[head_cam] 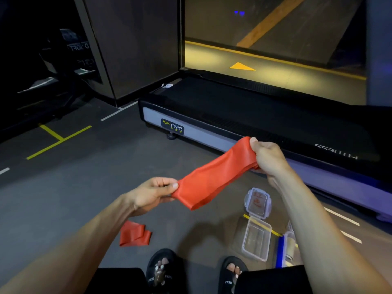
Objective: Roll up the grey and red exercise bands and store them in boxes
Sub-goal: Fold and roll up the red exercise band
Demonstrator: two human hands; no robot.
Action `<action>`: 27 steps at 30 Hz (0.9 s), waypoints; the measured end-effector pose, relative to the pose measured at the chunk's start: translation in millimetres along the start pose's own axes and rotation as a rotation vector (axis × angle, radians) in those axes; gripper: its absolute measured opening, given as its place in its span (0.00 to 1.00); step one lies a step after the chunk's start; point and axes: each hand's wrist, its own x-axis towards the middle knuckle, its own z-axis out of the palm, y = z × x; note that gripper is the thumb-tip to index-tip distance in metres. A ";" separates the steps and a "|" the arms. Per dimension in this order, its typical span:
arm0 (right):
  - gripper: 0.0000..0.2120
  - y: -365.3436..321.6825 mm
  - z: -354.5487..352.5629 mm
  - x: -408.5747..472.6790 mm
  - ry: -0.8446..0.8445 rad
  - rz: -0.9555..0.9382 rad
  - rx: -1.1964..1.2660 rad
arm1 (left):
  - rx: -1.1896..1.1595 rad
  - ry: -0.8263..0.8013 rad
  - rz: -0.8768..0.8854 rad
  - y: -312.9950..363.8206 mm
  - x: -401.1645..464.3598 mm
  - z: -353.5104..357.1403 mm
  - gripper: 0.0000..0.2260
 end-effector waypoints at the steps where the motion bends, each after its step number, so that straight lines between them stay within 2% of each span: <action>1: 0.20 0.6 -0.1 1.1 0.014 -0.007 0.014 | 0.058 -0.002 -0.018 -0.3 -0.1 1.5 0.27; 4: 0.18 2.2 -1.7 3.7 0.056 -0.047 0.023 | 0.375 -0.046 -0.050 -7.1 -1.4 5.9 0.23; 7: 0.22 4.6 0.0 3.9 0.049 -0.066 -0.008 | 0.618 -0.046 -0.076 -10.4 -1.6 4.3 0.16; 11: 0.22 1.9 5.8 0.5 0.047 -0.080 -0.057 | 0.973 0.068 -0.075 -6.6 1.0 3.9 0.13; 15: 0.22 0.7 3.8 -1.0 0.017 -0.063 -0.053 | 0.779 0.234 -0.048 -13.3 2.9 5.3 0.07; 18: 0.19 1.0 2.4 -2.5 -0.023 -0.031 -0.036 | 0.780 0.265 -0.024 -9.1 0.5 4.0 0.03; 23: 0.23 1.6 0.1 -3.0 -0.041 -0.015 -0.029 | 0.761 0.309 0.042 -6.4 -0.5 4.9 0.10; 27: 0.20 7.9 -7.3 0.4 -0.013 -0.009 -0.042 | 0.656 0.214 0.071 -4.7 2.0 2.7 0.12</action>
